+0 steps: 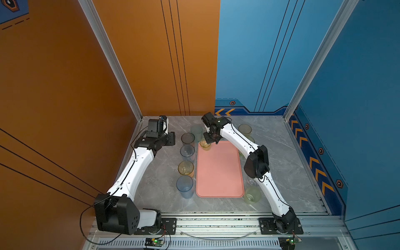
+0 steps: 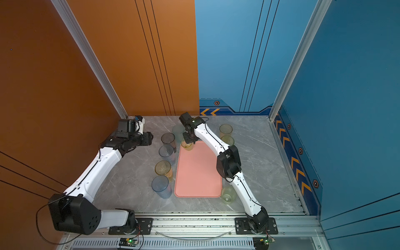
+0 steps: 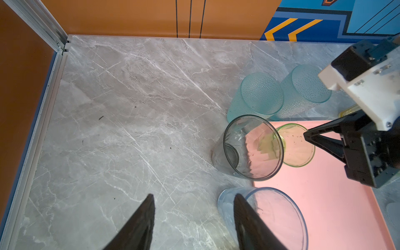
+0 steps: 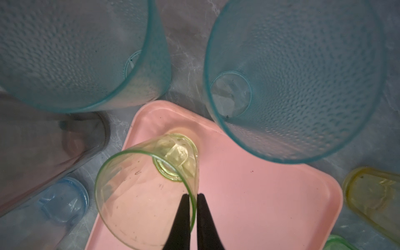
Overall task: Place the glasses into the tray
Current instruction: Place the glass on the tray.
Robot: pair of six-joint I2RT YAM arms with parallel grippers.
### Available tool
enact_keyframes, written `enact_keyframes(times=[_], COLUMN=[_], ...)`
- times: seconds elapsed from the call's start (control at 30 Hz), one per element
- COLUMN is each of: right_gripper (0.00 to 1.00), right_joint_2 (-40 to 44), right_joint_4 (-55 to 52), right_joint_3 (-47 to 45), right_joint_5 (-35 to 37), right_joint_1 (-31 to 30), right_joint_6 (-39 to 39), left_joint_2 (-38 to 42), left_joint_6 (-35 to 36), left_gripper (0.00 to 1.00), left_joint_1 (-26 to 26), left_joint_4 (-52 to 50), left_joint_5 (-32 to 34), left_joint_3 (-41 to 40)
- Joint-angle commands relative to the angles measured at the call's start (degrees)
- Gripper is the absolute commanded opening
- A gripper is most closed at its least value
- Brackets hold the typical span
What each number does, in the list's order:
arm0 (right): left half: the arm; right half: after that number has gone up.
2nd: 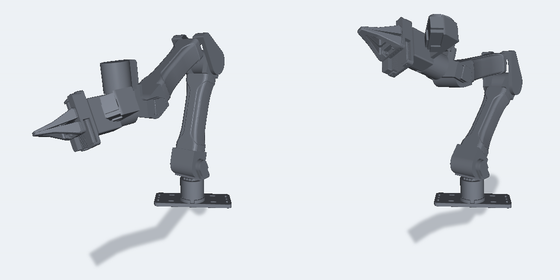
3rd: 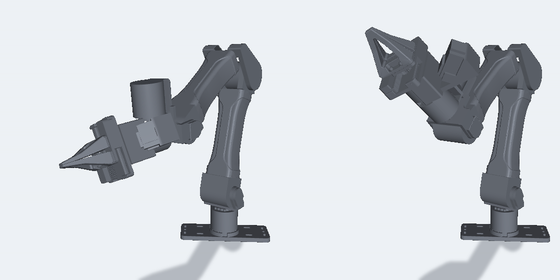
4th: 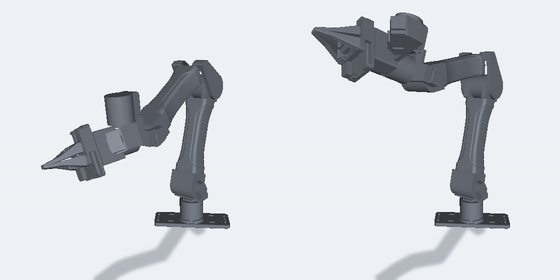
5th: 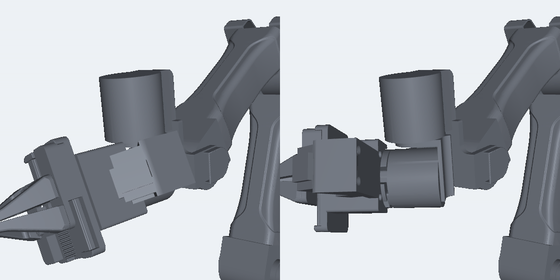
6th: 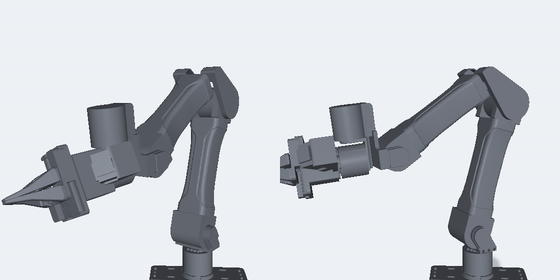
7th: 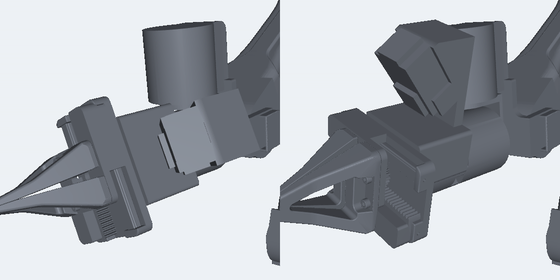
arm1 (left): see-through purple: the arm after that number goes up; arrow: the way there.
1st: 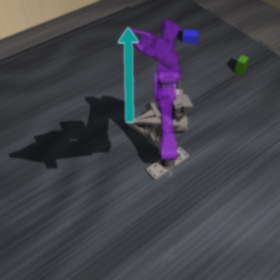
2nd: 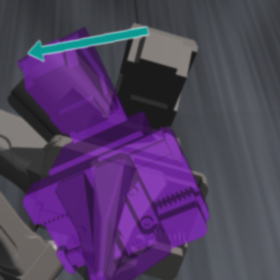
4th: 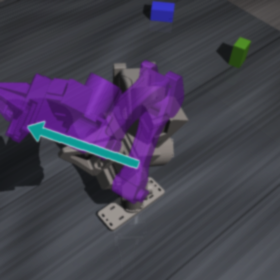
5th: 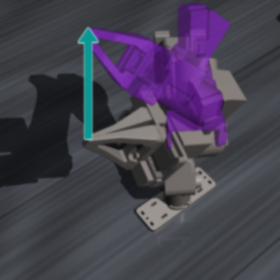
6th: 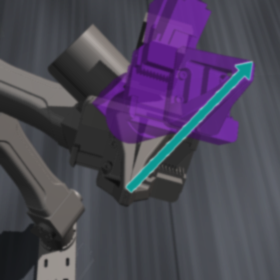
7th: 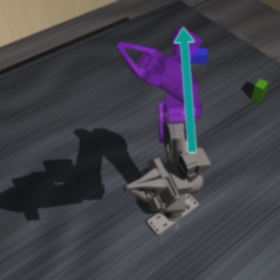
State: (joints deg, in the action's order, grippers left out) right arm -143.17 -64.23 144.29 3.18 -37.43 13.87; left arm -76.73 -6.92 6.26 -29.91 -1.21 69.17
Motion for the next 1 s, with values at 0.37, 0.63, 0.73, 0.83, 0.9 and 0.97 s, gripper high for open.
enact_keyframes(times=[0.37, 0.63, 0.73, 0.83, 0.9, 0.97], right_gripper=[0.14, 0.2, 0.21, 0.24, 0.26, 0.28], right_joint_2=[-1.3, 2.3, 5.6, 10.6, 15.5, 21.9], right_joint_4=[1.3, 1.4, 1.5, 2.2, 4.3, 7.6], right_joint_3=[1.7, 1.3, 1.0, -1.2, -5.4, -11.7], right_joint_5=[-0.8, -0.2, 0.6, 0.8, 0.9, 1.1], right_joint_1=[0.5, 0.5, 0.4, 0.3, 0.3, 0.3], right_joint_6=[1.4, 0.1, -1.1, -2.0, -2.3, -2.4], left_joint_2=[-0.1, 0.8, 1.7, 2.8, 3.7, 4.8], left_joint_6=[0.9, 1.1, 1.5, 1.8, 1.9, 1.8], left_gripper=[0.6, 0.59, 0.59, 0.59, 0.59, 0.59], left_joint_1=[-0.5, -0.1, 0.6, 1.3, 1.8, 2.3], left_joint_4=[-1.0, -0.9, -0.9, -0.9, -1.0, -1.0], left_joint_5=[-1.3, -0.4, 0.7, 1.3, 1.5, 1.7], left_joint_3=[-0.1, -0.4, -0.4, -0.4, -0.2, 0.0])
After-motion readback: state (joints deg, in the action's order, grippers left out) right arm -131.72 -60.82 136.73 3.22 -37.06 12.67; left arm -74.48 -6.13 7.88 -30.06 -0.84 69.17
